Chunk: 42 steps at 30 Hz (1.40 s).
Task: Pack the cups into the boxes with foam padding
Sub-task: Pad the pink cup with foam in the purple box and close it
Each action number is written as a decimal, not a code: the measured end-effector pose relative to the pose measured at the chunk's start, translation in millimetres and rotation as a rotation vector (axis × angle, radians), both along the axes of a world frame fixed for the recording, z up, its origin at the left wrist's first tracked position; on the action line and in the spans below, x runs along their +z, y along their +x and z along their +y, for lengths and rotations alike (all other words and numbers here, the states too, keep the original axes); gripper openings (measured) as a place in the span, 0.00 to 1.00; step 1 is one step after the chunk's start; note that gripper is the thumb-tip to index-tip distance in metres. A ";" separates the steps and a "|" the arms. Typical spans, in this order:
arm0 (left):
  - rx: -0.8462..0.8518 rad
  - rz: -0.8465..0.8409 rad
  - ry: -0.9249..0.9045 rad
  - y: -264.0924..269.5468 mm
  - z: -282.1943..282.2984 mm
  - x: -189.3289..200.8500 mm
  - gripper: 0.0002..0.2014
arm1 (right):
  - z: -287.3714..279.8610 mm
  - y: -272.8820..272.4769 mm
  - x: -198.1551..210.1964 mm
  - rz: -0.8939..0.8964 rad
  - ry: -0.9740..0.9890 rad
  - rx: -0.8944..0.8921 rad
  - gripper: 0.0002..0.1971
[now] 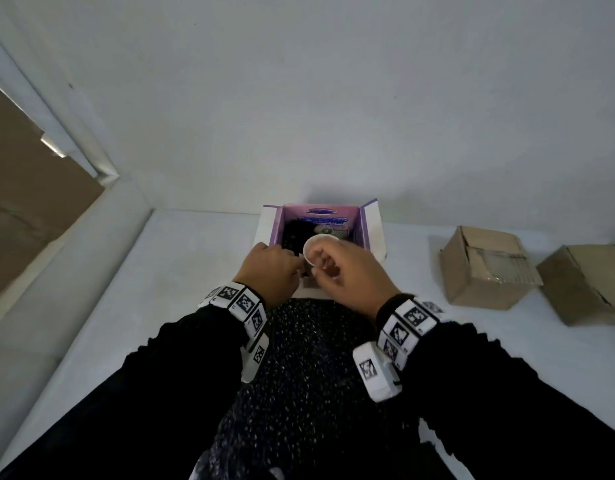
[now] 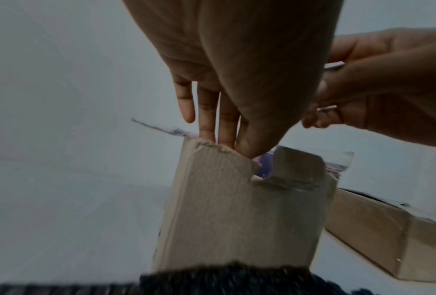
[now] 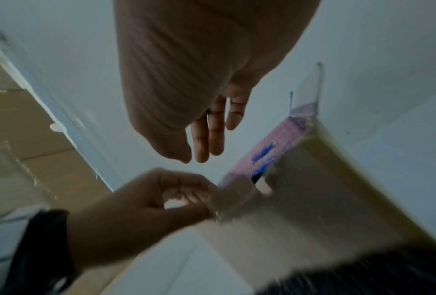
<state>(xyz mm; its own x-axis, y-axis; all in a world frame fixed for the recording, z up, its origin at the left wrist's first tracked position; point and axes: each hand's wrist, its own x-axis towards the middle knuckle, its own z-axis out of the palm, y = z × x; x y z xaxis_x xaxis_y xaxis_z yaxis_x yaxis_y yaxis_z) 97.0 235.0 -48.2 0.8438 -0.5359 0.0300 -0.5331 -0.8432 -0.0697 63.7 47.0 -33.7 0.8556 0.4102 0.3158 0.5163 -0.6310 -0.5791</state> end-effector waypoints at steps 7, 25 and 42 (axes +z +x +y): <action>-0.048 -0.013 -0.254 -57.0 26.2 -43.3 0.20 | 2.4 -84.9 -74.7 0.215 -0.196 -0.093 0.07; -0.130 0.217 0.003 -95.7 20.7 -43.2 0.28 | -13.5 -103.1 -72.9 0.138 -0.237 -0.155 0.15; -0.078 0.076 -0.224 -68.9 13.2 24.2 0.37 | -15.6 -63.4 -8.7 0.197 -0.179 -0.330 0.17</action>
<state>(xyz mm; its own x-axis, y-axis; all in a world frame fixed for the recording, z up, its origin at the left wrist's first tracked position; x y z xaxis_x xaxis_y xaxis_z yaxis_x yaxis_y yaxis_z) 28.1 248.3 -24.0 0.8048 -0.5862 0.0934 -0.5933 -0.7894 0.1576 0.3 31.4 -42.4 0.9871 0.1379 0.0818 0.1603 -0.8432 -0.5132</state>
